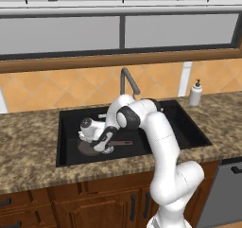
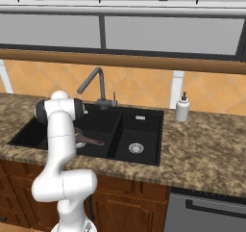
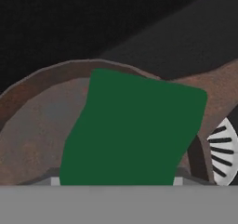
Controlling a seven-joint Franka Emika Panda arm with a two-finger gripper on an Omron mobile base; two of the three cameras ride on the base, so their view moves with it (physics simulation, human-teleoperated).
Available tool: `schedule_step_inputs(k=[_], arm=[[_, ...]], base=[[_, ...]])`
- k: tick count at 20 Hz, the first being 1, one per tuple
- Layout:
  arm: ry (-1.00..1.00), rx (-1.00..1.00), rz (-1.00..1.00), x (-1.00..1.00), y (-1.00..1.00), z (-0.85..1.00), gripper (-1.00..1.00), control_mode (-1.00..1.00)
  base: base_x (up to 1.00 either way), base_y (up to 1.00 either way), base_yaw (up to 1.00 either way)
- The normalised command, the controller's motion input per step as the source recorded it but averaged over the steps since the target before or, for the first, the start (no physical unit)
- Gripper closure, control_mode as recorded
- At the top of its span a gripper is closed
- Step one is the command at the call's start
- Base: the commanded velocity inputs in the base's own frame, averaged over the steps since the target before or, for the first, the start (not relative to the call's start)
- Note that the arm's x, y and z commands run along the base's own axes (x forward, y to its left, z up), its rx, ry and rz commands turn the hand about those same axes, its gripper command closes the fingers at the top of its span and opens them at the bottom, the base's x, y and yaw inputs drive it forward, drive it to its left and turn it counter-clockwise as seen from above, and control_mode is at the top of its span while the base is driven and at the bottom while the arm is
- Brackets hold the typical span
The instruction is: Pick the pan and sponge and place them into the sink. Then turn on the water.
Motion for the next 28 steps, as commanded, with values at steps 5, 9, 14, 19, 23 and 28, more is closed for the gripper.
schedule_step_inputs(k=[5, 9, 14, 19, 23, 28], arm=[[-0.09, 0.10, 0.00, -0.03, 0.00, 0.14, -1.00, -1.00], [-0.07, 0.13, 0.00, -0.30, 0.01, 0.73, -1.00, -1.00], [0.00, 0.04, 0.00, -0.45, 0.20, 1.00, -1.00, -1.00], [-0.01, 0.00, -0.02, -0.63, 0.34, 1.00, -1.00, -1.00], [-0.20, 0.00, -0.22, -0.73, 0.27, 1.00, -1.00, -1.00], [-0.31, 0.00, -0.13, -0.72, -0.05, 1.00, -1.00, -1.00]], base=[[0.00, 0.00, 0.00], [0.00, 0.00, 0.00], [0.00, 0.00, 0.00], [0.00, 0.00, 0.00], [0.00, 0.00, 0.00], [0.00, 0.00, 0.00]])
